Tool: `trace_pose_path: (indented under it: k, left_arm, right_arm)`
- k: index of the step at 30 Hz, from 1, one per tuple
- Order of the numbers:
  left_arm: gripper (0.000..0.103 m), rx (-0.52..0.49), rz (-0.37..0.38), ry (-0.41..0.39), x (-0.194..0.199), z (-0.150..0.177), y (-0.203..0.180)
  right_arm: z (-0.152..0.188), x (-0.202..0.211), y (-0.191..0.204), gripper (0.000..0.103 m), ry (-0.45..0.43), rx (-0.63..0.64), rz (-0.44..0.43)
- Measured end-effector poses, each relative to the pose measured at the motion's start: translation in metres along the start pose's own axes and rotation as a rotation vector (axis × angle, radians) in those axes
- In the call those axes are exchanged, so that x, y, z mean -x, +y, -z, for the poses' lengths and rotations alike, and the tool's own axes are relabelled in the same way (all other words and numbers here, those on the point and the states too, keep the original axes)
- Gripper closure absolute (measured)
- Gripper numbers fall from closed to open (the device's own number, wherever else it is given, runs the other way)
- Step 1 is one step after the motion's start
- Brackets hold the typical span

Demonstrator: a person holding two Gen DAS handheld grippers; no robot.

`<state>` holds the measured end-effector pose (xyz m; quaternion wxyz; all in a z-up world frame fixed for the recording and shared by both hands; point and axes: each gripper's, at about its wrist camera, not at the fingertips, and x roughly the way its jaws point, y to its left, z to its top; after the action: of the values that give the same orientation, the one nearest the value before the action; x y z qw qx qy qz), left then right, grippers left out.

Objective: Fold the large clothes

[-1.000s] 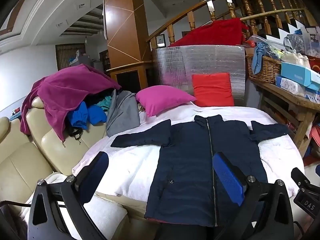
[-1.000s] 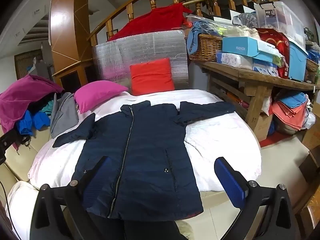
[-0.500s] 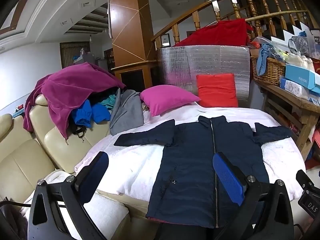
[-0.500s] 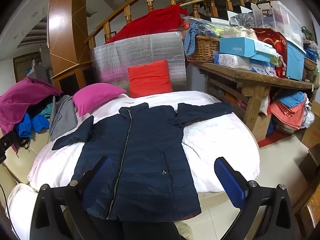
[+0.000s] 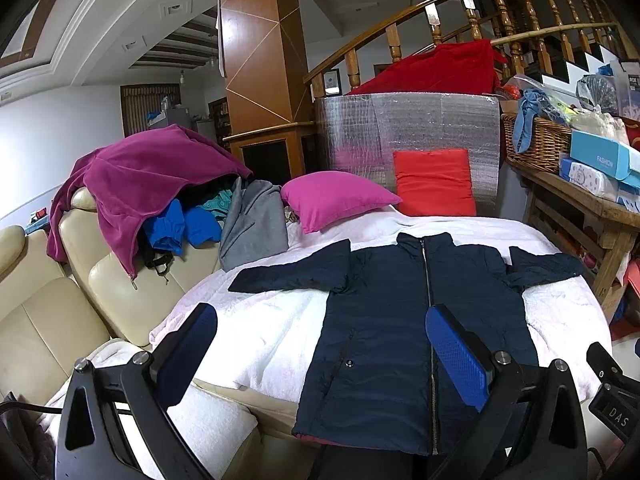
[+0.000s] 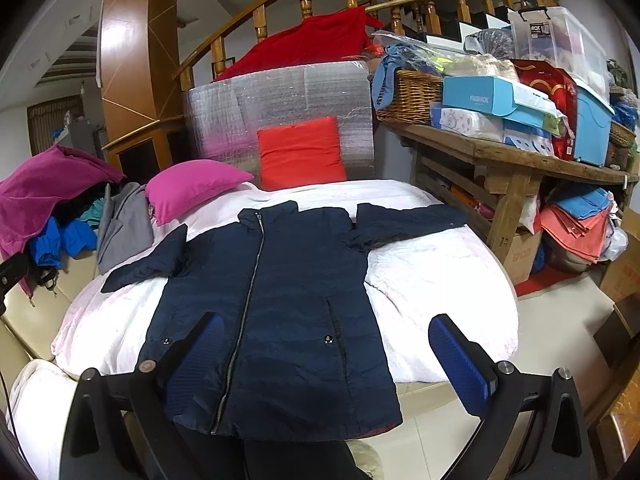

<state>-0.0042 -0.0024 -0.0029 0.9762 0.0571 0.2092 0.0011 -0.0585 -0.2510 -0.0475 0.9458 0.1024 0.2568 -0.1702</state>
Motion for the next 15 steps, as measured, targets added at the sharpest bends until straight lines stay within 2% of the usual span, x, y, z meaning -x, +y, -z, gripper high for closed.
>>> trace_pose_path:
  k: [15]
  left_arm:
    - [0.000, -0.004, 0.000, 0.001, 0.0006, 0.0012, -0.0011]
  right_arm:
    - [0.0006, -0.0010, -0.0004, 0.000, 0.008, -0.002, -0.003]
